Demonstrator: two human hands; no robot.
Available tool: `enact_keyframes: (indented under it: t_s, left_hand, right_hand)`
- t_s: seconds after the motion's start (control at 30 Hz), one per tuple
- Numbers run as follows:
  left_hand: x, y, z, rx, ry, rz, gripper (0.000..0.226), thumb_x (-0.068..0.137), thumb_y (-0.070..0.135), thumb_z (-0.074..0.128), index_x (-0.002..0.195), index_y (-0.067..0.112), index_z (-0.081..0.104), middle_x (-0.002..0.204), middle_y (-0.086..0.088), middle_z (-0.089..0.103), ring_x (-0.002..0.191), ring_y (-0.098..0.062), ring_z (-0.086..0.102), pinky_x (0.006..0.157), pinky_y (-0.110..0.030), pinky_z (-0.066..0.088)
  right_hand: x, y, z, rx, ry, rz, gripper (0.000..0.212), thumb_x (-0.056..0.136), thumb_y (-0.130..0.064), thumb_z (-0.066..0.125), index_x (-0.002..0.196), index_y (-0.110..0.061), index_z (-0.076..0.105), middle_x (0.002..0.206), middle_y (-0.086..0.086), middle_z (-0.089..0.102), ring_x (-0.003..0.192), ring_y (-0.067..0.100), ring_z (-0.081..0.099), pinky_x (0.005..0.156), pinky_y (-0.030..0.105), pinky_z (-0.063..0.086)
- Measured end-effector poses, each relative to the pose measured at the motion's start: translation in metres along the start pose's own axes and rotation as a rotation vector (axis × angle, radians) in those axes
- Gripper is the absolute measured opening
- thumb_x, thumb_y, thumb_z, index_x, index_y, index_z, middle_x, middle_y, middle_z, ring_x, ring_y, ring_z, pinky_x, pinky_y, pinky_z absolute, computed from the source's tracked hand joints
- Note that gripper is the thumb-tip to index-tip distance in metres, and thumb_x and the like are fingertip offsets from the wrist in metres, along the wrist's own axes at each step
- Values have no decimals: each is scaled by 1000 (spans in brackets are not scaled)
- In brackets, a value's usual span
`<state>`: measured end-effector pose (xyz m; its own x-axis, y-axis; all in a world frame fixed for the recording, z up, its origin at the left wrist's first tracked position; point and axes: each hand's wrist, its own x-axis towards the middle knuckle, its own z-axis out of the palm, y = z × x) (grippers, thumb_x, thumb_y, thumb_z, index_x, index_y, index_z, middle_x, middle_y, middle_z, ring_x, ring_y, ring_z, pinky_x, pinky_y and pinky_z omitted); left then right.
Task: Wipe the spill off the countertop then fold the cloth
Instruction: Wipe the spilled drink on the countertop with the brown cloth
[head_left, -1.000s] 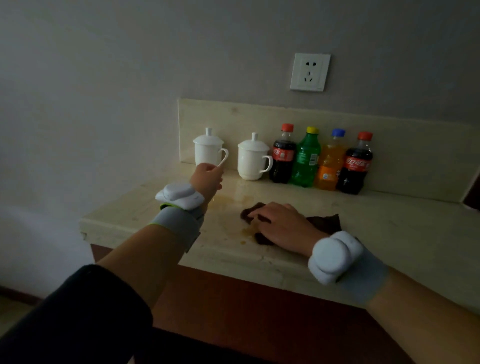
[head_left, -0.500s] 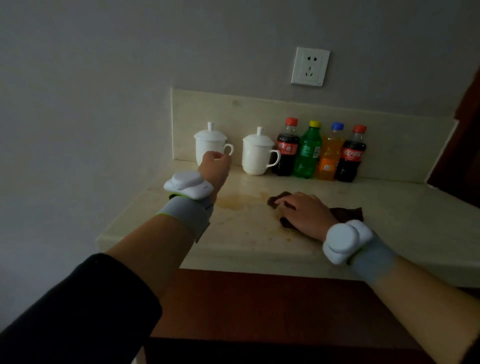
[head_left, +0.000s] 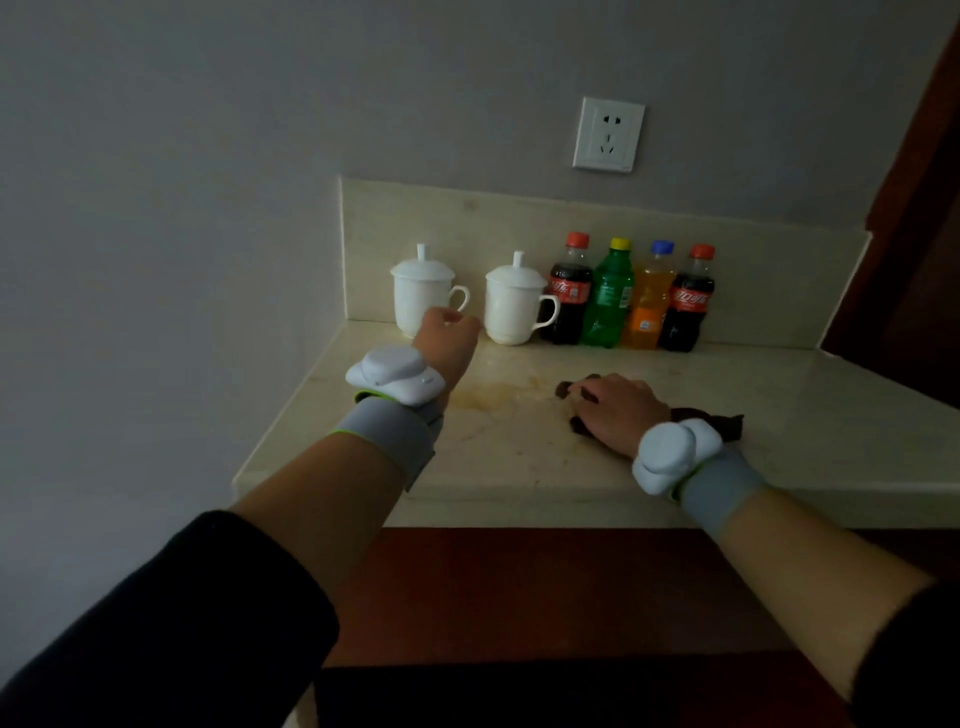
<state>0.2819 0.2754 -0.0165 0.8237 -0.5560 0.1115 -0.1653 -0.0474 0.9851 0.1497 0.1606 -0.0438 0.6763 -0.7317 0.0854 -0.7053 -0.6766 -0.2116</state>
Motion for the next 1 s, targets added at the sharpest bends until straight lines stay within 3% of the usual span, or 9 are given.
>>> enact_keyframes:
  t_s: [0.1, 0.27, 0.4, 0.53, 0.7, 0.77, 0.83, 0.9, 1.0]
  left_hand:
    - [1, 1, 0, -11, 15, 24, 43, 89, 20, 44, 129, 4, 47, 122, -22, 59, 102, -30, 56, 81, -32, 38]
    - [-2, 0, 12, -5, 31, 8, 43, 89, 19, 43, 130, 4, 47, 119, -20, 58, 110, -32, 55, 94, -38, 44]
    - [-3, -1, 11, -8, 30, 6, 43, 89, 19, 43, 130, 6, 46, 125, -21, 57, 112, -32, 54, 92, -35, 43]
    - [-4, -3, 2, -13, 66, 13, 42, 90, 19, 43, 129, 4, 47, 111, -16, 57, 101, -28, 53, 87, -32, 41]
    - [-4, -5, 12, -7, 65, 20, 38, 91, 17, 43, 125, 1, 49, 102, -13, 52, 94, -23, 48, 81, -30, 37]
    - [-5, -3, 19, 2, 44, 21, 33, 90, 15, 42, 118, 2, 53, 101, -14, 52, 93, -23, 48, 80, -30, 36]
    - [-5, 0, 25, 12, 31, 25, 16, 89, 14, 41, 91, 9, 56, 97, -15, 52, 90, -23, 48, 78, -31, 36]
    - [-6, 3, 29, 20, 20, 25, 16, 88, 14, 41, 74, 16, 48, 94, -14, 51, 87, -22, 47, 76, -32, 36]
    - [-8, 7, 30, 20, 14, 38, 13, 88, 14, 41, 80, 14, 52, 94, -14, 50, 87, -22, 46, 75, -32, 35]
  right_hand:
    - [-19, -10, 11, 5, 46, -78, 39, 94, -38, 34, 123, -25, 56, 133, 7, 52, 123, 33, 46, 100, 47, 40]
    - [-30, -15, 12, 9, 14, -183, 40, 95, -36, 33, 131, -27, 50, 139, 5, 48, 128, 31, 41, 102, 48, 38]
    - [-19, 14, 2, 0, 36, -57, 41, 94, -36, 35, 131, -28, 51, 141, 6, 47, 129, 32, 42, 107, 49, 36]
    - [-6, 45, -7, -65, 2, 69, 43, 95, -34, 36, 136, -25, 46, 145, 9, 43, 131, 34, 40, 111, 48, 32]
    - [-19, 30, 1, -36, 50, 5, 41, 93, -35, 36, 131, -29, 49, 143, 6, 44, 130, 33, 39, 107, 50, 34]
    - [-24, 12, 9, -19, 50, -90, 39, 92, -35, 37, 129, -30, 51, 141, 5, 46, 129, 33, 40, 105, 50, 35]
    - [-26, -2, 14, -9, 29, -164, 40, 92, -36, 36, 130, -30, 50, 140, 4, 47, 130, 32, 40, 104, 51, 35]
    - [-22, -1, 11, 3, -6, -174, 41, 93, -37, 37, 131, -31, 48, 140, 5, 46, 130, 32, 39, 104, 50, 35]
    - [-5, 21, 1, 0, -39, -120, 41, 94, -37, 35, 132, -28, 48, 141, 6, 45, 130, 32, 40, 106, 49, 36]
